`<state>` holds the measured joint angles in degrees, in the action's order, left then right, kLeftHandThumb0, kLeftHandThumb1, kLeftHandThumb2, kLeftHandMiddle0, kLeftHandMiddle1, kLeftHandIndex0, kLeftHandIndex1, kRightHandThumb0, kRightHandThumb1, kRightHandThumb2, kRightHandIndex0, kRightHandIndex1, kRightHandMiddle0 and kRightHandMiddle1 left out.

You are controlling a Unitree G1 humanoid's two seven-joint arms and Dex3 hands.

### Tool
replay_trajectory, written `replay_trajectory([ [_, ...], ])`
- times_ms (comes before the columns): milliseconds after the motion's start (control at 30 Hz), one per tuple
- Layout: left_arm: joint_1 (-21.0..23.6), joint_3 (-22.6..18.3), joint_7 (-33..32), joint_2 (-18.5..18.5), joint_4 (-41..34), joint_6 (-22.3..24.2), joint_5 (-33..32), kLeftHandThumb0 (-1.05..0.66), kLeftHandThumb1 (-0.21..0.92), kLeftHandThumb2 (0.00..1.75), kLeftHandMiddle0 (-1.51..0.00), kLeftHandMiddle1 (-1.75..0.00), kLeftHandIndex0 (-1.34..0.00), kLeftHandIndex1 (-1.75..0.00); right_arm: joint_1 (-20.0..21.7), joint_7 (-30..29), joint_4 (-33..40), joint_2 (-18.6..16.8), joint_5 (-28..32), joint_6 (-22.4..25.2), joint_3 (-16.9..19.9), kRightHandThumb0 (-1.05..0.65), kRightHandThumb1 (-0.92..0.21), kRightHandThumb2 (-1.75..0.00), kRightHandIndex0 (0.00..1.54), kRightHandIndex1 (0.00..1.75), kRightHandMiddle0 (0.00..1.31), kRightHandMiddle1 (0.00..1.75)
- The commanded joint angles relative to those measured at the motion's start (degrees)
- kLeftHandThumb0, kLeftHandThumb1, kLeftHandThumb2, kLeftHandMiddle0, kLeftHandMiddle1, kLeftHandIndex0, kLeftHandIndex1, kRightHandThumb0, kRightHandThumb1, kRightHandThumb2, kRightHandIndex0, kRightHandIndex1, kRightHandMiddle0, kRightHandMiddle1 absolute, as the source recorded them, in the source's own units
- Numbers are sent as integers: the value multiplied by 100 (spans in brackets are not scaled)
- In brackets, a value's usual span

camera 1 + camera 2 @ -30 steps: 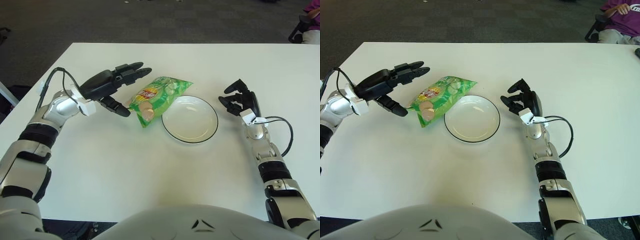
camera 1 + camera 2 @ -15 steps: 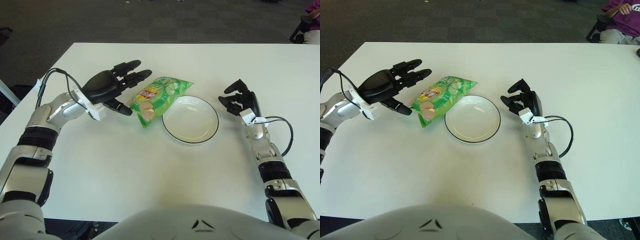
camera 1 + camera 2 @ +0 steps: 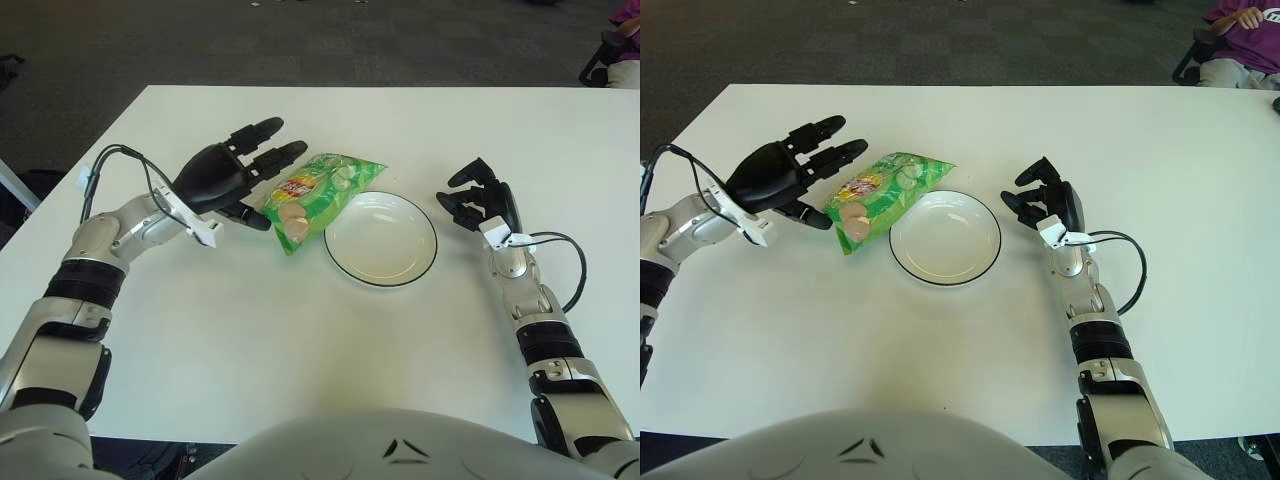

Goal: Put the snack into the plate.

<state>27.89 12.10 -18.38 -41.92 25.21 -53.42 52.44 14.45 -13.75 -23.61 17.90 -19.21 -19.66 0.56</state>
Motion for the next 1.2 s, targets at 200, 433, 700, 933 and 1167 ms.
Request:
replay_trajectory([
  [200, 24, 278, 398, -267, 28, -41, -133, -94, 92, 24, -4, 0, -18, -2, -14, 32, 153, 56, -38, 54, -6, -35, -92, -40, 99, 44, 32, 160],
  [433, 32, 345, 1066, -277, 55, -66, -609, -94, 92, 23, -3, 0, -17, -2, -45, 53, 230, 59, -32, 91, -5, -35, -92, -40, 99, 44, 32, 160],
  [700, -49, 361, 1849, -307, -121, 125, -993, -95, 92, 20, -1, 0, -16, -1, -86, 73, 313, 58, -32, 129, 1, -35, -92, -40, 99, 44, 32, 160],
  [933, -125, 355, 2352, -319, -272, 240, -1243, -95, 92, 16, 0, 0, -15, 0, -103, 97, 361, 55, -26, 162, 6, -35, -92, -40, 99, 45, 33, 160],
  [1167, -175, 362, 2548, -196, -422, 447, -1281, -95, 92, 11, 0, 0, -13, 0, -99, 102, 354, 58, -20, 163, 7, -35, -92, -39, 99, 45, 33, 160],
])
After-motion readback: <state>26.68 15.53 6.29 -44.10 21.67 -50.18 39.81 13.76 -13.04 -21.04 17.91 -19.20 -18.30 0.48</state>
